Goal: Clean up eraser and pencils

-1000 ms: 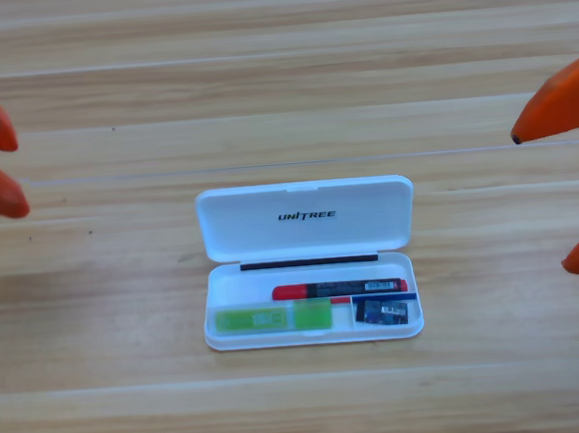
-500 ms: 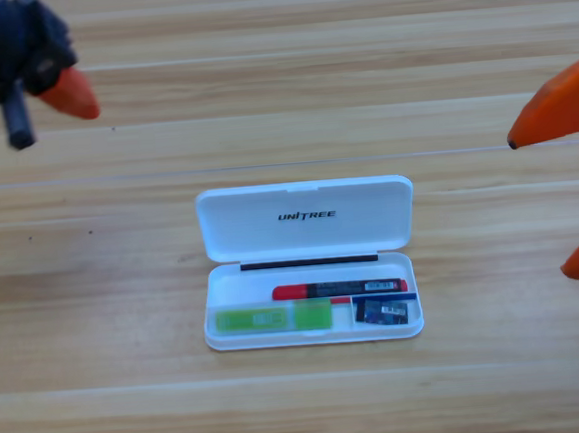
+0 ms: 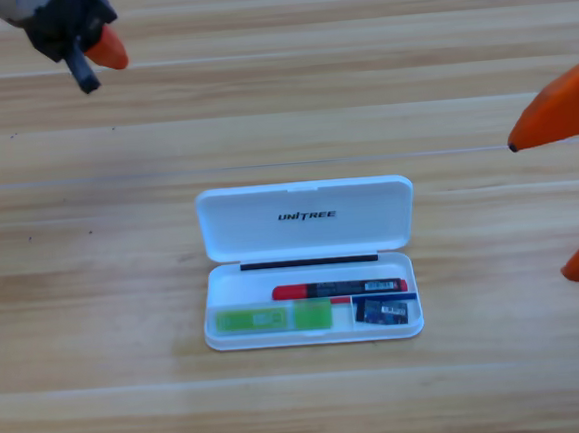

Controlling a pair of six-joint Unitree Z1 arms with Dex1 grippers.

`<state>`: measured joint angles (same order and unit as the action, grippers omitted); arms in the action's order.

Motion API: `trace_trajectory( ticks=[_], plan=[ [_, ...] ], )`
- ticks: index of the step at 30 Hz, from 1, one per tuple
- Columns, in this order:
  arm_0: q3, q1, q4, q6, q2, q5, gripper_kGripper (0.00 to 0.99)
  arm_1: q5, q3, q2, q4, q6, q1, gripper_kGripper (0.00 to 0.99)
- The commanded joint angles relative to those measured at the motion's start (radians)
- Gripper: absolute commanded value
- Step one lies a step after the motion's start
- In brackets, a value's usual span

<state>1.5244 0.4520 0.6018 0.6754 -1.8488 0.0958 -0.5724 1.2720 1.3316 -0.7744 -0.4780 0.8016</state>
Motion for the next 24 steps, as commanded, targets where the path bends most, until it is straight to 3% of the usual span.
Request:
trace_trajectory(
  ticks=[1,24],
  plan=[
    [-0.061,-0.022,-0.056,-0.027,-0.109,-0.011,0.000,-0.015,-0.036,0.035,0.017,0.004,-0.018,0.900],
    [-0.064,0.070,-0.091,-0.059,-0.234,-0.142,0.000,-0.017,-0.033,0.052,0.017,0.004,-0.012,0.900]
  ],
)
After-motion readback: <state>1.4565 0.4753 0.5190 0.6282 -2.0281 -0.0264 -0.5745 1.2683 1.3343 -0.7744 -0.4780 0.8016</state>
